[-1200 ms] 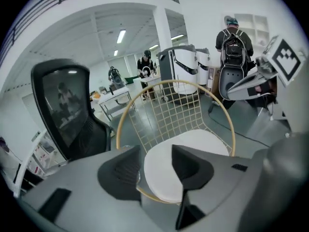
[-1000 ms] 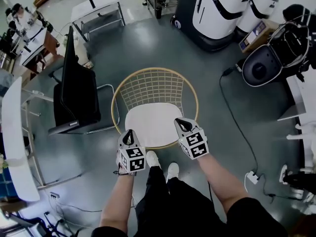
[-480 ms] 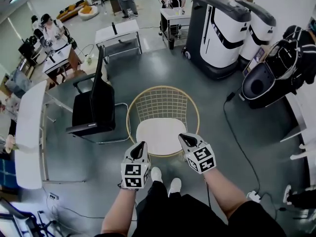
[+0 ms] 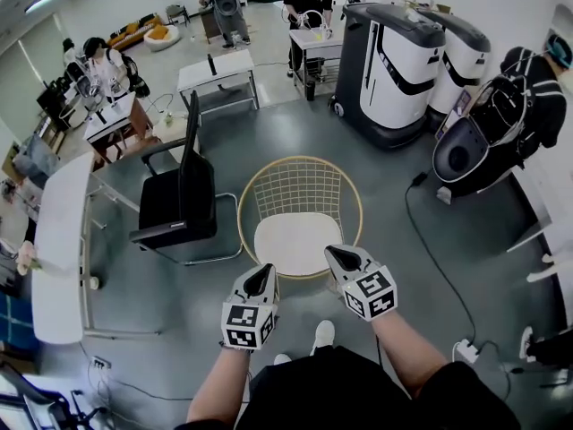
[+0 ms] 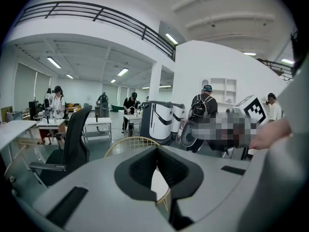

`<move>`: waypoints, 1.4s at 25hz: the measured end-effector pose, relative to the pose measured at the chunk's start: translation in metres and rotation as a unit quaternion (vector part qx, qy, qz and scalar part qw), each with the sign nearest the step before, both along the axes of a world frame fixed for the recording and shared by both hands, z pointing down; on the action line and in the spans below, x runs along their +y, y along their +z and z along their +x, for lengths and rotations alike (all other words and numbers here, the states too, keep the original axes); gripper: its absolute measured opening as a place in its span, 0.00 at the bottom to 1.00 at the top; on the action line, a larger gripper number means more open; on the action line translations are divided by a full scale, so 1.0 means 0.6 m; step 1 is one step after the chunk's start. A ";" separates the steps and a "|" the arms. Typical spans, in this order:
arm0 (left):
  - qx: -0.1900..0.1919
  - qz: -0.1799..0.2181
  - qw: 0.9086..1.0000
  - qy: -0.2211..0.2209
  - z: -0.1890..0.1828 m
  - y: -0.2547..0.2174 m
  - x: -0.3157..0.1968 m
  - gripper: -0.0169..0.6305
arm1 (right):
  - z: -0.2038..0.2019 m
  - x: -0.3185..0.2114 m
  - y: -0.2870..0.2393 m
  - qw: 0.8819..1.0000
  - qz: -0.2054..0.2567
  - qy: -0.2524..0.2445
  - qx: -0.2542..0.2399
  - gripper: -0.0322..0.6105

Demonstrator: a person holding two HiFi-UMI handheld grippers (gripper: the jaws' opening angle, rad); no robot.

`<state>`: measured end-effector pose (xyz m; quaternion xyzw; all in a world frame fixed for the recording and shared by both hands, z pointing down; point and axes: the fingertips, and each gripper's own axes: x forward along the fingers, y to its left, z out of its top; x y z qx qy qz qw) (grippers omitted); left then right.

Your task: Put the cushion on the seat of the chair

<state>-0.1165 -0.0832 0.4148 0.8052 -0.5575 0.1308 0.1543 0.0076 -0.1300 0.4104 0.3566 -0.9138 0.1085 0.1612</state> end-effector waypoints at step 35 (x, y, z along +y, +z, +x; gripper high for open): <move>0.019 -0.011 0.994 0.103 -0.067 0.033 0.220 0.05 | -0.093 0.263 0.032 0.997 -0.013 0.077 0.000 0.07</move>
